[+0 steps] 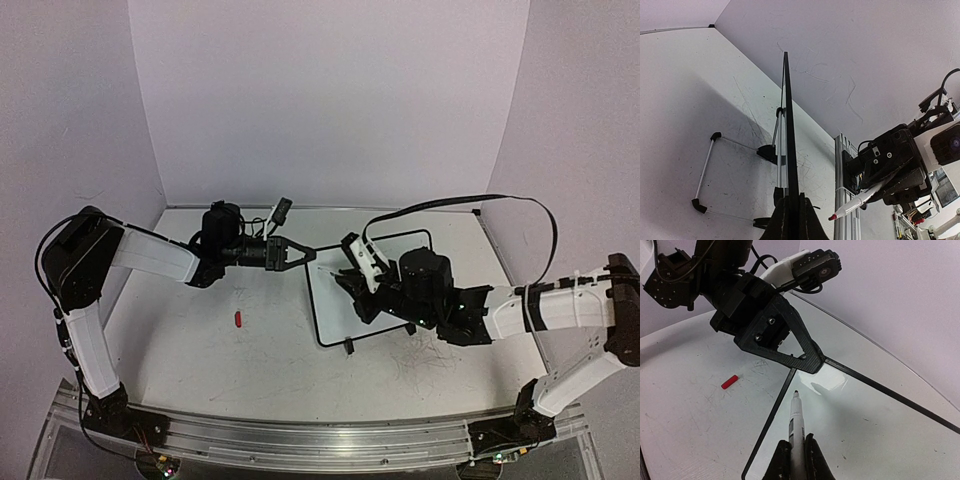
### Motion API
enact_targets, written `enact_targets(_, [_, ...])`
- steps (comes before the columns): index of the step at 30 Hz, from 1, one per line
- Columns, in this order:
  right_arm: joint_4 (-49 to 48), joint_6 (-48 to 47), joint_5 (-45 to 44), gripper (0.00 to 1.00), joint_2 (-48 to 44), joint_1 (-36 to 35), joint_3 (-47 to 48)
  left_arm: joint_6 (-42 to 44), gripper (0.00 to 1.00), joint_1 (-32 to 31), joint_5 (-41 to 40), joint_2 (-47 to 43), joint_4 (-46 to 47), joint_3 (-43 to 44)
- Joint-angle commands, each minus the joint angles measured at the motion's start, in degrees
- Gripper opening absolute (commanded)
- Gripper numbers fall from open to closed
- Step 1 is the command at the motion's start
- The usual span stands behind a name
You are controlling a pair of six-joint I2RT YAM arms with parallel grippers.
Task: Write a sentence on the whiteboard
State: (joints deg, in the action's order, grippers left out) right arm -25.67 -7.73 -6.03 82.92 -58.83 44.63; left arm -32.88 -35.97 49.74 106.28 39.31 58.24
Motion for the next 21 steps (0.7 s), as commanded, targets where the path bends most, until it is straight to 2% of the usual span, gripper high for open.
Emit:
enact_targets(1, [-1.90, -0.18, -2.02, 0.00, 1.65, -0.32, 3.29, -0.91, 0.00, -0.61, 1.75, 0.81, 0.05, -0.62])
enact_targets(21, [-2.79, 0.46, -5.27, 0.00, 4.99, -0.32, 5.71, -1.22, 0.00, -0.68, 1.98, 0.49, 0.00, -0.42])
